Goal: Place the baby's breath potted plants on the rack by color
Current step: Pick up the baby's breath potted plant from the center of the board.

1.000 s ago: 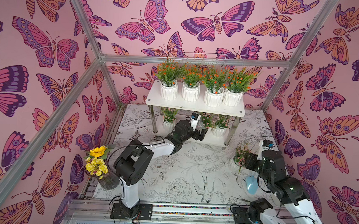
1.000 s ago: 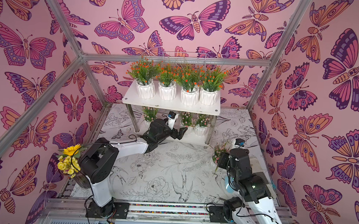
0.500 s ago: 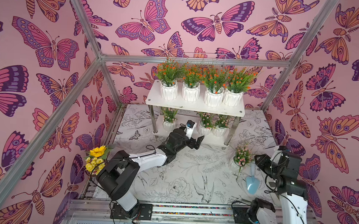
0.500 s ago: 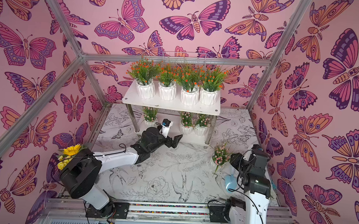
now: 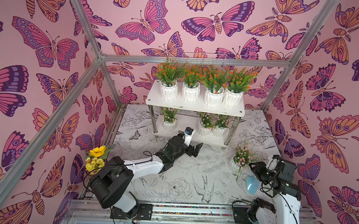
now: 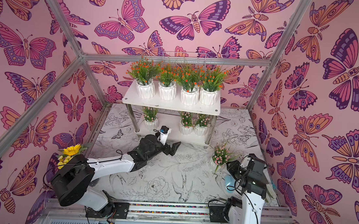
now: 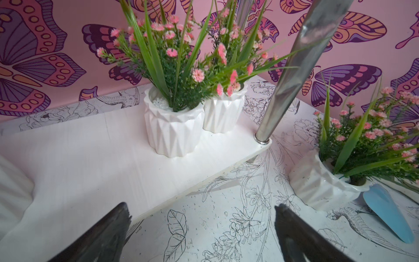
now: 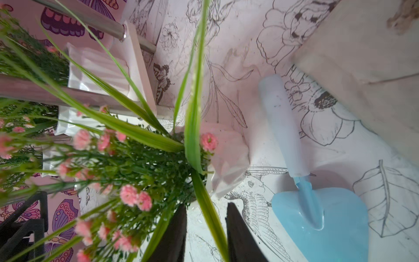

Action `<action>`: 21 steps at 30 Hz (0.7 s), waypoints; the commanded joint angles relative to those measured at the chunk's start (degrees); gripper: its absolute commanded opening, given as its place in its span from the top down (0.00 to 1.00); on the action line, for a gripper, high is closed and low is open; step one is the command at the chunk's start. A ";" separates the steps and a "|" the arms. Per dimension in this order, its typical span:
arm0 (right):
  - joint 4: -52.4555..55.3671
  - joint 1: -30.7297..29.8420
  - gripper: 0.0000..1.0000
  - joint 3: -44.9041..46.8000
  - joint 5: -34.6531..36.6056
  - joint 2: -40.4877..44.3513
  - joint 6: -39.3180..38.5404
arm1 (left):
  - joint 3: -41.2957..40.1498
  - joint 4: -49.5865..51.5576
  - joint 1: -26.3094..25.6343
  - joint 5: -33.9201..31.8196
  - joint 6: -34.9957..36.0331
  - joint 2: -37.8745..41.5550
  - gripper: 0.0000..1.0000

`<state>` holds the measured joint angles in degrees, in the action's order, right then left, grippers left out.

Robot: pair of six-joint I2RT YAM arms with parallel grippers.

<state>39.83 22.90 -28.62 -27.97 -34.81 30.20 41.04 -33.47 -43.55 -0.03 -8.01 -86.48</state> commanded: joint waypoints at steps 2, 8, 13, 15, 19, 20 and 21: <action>-0.84 0.38 0.69 1.31 -2.76 0.71 0.01 | -1.39 -1.58 -0.57 -0.67 -0.95 0.55 0.00; -1.90 0.40 0.70 3.87 -3.11 1.01 0.47 | -2.84 -3.63 -0.66 -0.08 -1.56 0.58 0.00; -2.54 0.34 0.72 3.75 -2.51 0.39 0.47 | -3.56 -4.06 -0.66 0.12 -1.73 1.10 0.00; -3.20 0.31 0.72 3.71 -2.38 -0.65 0.31 | -3.87 -4.37 -0.66 0.12 -1.75 1.46 0.00; -4.58 0.30 0.72 3.41 -1.96 -2.55 -0.03 | -4.56 -4.75 -0.66 -0.04 -1.96 2.20 0.00; -4.70 0.31 0.72 3.26 -1.51 -2.89 -0.27 | -4.74 -4.76 -0.66 -0.06 -2.01 2.37 0.00; -5.02 0.31 0.72 3.14 -1.35 -3.15 -0.36 | -4.81 -4.76 -0.66 -0.09 -1.92 2.57 0.00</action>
<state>36.27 22.90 -24.67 -30.02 -37.41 30.17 37.30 -36.47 -44.01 -0.01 -9.52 -85.54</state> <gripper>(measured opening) 0.277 0.999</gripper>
